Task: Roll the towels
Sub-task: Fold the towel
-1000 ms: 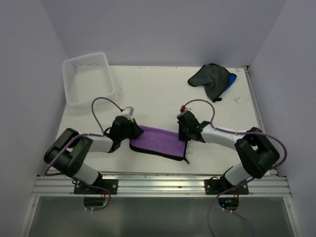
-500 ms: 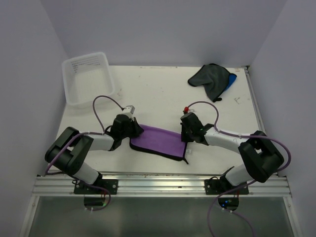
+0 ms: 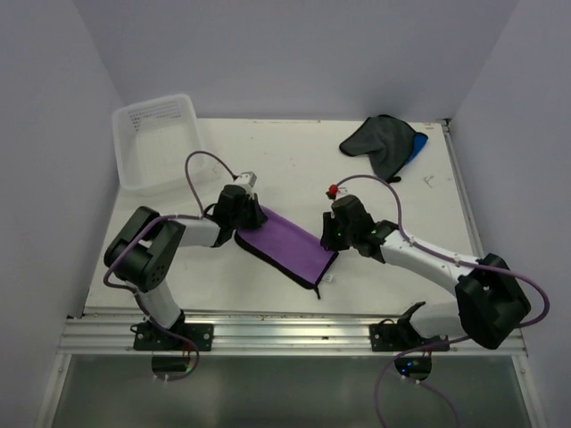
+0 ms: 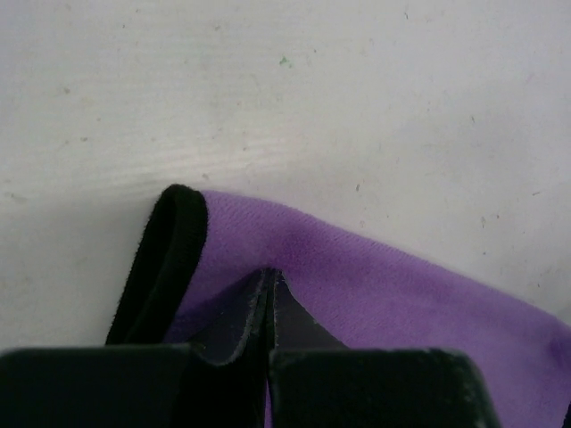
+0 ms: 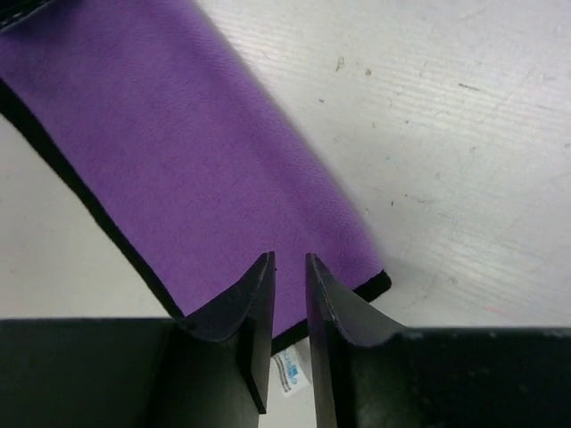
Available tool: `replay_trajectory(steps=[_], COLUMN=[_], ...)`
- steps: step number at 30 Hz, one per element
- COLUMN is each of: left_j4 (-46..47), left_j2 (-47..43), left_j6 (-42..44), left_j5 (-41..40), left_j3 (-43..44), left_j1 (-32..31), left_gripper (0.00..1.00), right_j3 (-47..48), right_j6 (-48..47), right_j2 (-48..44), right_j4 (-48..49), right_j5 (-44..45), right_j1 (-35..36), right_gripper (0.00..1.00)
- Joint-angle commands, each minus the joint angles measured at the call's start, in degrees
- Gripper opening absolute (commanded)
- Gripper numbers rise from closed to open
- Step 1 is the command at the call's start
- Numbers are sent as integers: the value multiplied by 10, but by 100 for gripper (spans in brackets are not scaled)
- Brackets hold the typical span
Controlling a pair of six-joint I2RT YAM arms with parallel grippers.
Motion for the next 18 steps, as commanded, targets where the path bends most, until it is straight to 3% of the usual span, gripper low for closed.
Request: replay_trajectory(steps=[1, 2, 8, 15, 18], left_j4=[-31, -35, -63, -75, -68], left_j2=[35, 43, 72, 23, 5], left_j6=[36, 40, 60, 60, 55], left_j5=[18, 22, 34, 21, 21], left_j3=[62, 74, 142, 127, 107], left_j1=[3, 2, -12, -11, -12], left_gripper=[0, 0, 0, 0, 0], right_j3=[23, 24, 30, -73, -97], right_j6=[-49, -55, -58, 107, 161], right_j2=[-38, -44, -82, -185, -162], right_j4=[-31, -43, -126, -111, -72], right_j5=[-1, 6, 44, -2, -8], right_j1=[2, 2, 3, 9, 39], right_gripper=[25, 30, 35, 29, 36])
